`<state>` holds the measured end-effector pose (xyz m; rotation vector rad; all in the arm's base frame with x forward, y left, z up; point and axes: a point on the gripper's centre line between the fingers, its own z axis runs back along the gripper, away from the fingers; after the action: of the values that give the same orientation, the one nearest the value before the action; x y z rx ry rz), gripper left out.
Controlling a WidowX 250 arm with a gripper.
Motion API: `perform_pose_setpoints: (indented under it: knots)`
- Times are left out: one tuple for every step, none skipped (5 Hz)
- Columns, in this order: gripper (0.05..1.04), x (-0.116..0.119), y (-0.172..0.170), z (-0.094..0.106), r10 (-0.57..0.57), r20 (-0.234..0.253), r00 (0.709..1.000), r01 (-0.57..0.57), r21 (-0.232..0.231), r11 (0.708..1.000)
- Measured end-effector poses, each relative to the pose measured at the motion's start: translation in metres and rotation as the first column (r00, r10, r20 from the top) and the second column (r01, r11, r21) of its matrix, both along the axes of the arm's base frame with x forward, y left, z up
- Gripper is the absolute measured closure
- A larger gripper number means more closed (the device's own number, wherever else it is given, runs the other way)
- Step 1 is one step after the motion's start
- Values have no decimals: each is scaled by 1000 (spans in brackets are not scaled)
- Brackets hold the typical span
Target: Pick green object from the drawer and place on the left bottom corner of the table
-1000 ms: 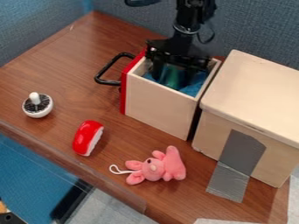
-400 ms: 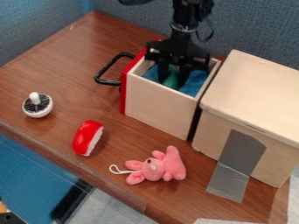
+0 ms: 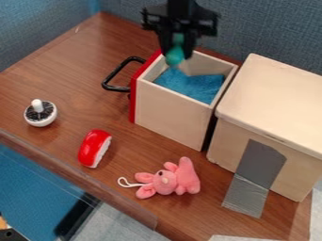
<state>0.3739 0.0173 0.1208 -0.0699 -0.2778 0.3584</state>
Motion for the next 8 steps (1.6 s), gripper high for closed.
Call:
perform_pose_setpoints:
  knots:
    - [679, -14, 31, -1, -27, -35, 999, 28, 38, 999]
    - [679, -30, 70, -11, -58, -36, 998, 62, 90, 994]
    - [679, -37, 107, -17, -59, -32, 998, 64, 158, 985]
    - [679, -45, 138, -40, -66, -58, 996, 75, 174, 982]
    - [679, -52, 160, -65, -88, -87, 992, 101, 164, 981]
    - [679, -59, 170, -96, -111, -149, 982, 134, 153, 979]
    - [646, -62, 175, -100, -120, -155, 981, 144, 155, 977]
    - [527, -64, 175, -101, -138, -167, 976, 163, 146, 976]
